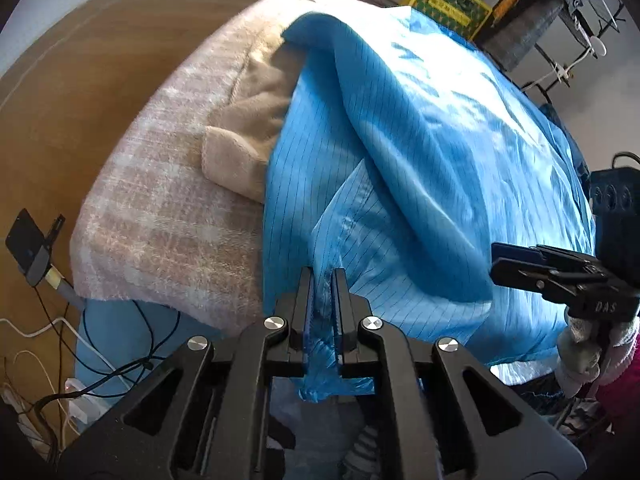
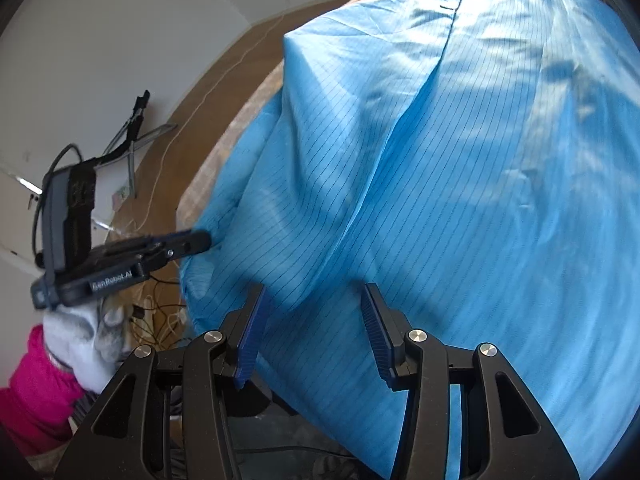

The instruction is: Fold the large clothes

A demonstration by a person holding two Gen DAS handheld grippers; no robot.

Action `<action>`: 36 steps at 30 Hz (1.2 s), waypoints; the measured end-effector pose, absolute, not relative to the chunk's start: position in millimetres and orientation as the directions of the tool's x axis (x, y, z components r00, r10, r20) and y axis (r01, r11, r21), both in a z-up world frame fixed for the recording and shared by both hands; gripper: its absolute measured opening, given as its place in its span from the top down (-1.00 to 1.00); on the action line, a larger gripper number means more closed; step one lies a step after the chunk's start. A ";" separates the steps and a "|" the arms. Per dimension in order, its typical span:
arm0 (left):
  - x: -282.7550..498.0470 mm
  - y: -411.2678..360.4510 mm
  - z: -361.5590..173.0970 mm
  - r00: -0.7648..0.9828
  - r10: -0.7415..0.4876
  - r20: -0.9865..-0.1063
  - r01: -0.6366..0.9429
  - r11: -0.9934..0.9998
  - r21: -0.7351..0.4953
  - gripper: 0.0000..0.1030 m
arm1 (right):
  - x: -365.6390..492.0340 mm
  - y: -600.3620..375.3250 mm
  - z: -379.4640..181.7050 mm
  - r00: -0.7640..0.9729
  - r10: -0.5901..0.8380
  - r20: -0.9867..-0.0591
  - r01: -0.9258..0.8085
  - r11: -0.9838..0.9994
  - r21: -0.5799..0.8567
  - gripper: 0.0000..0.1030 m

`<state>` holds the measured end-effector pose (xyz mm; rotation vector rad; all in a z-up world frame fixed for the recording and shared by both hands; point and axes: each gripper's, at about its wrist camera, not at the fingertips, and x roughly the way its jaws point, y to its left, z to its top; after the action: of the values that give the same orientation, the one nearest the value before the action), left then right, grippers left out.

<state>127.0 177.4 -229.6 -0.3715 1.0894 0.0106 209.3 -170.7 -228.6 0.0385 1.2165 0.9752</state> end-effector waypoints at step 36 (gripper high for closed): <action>35.7 166.5 -244.3 0.601 -0.100 -0.793 -0.420 0.805 -0.419 0.93 | 223.7 -200.4 -193.2 0.033 0.731 -0.681 -0.588 0.566 0.579 1.00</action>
<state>35.7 166.5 -244.3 -0.6282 0.9217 0.2000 223.7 -200.4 -193.2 0.1526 1.1533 1.0208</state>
